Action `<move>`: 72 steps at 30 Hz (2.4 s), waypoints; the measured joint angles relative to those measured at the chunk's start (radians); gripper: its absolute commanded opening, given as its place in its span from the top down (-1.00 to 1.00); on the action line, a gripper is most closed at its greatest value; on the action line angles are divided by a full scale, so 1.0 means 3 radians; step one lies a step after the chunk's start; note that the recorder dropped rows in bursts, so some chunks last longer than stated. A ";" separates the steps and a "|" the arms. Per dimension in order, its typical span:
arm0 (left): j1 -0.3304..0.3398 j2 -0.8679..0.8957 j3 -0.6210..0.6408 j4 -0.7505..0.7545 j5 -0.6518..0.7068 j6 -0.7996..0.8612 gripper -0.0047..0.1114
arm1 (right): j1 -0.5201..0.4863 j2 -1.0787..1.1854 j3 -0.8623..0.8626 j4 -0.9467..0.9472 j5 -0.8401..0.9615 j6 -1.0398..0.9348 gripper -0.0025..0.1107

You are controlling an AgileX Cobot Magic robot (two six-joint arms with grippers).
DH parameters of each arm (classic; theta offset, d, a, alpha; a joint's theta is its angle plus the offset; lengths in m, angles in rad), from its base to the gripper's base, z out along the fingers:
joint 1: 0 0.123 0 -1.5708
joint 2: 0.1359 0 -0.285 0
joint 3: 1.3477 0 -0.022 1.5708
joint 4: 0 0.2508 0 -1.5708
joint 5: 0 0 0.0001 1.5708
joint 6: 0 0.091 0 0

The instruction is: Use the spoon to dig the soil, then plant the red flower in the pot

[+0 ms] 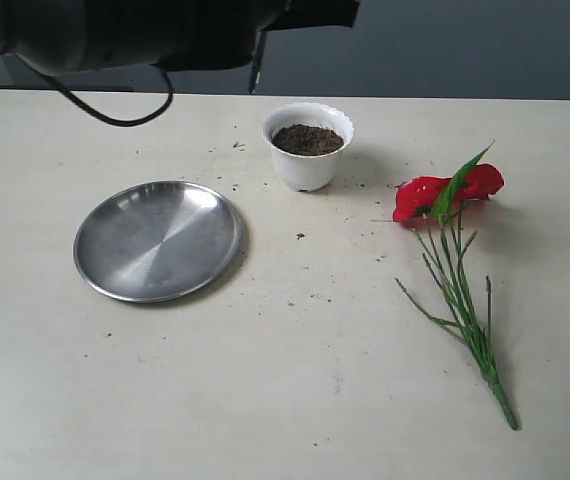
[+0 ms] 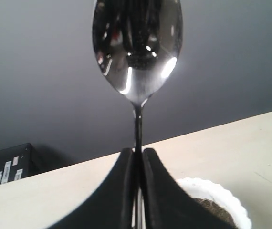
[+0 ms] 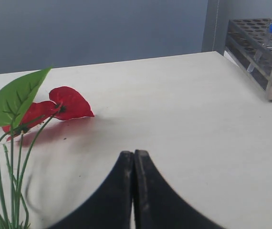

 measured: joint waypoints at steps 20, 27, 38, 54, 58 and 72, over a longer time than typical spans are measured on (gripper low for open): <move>0.0497 -0.0452 0.0588 -0.0006 0.0300 0.0011 0.91 | 0.0000 0.0000 0.0000 0.0000 0.0000 0.0000 0.97; 0.0497 -0.0452 0.0588 -0.0006 0.0391 0.0002 0.91 | 0.0000 0.0000 0.0000 0.0000 0.0000 0.0000 0.97; 0.0510 -0.0452 0.0696 0.0001 0.0237 0.0002 0.91 | 0.0000 0.0000 0.0000 0.0000 0.0000 0.0000 0.97; 0.0510 -0.0452 0.0917 0.0001 0.0046 -0.0013 0.91 | 0.0000 0.0000 0.0000 0.0000 0.0000 0.0000 0.97; 0.0510 -0.0452 0.0917 0.0001 0.0043 -0.0181 0.91 | 0.0000 0.0000 0.0000 0.0000 0.0000 0.0000 0.97; 0.0597 -0.0452 0.0783 0.0001 0.0162 -0.0250 0.91 | 0.0000 0.0000 0.0000 0.0000 0.0000 0.0000 0.97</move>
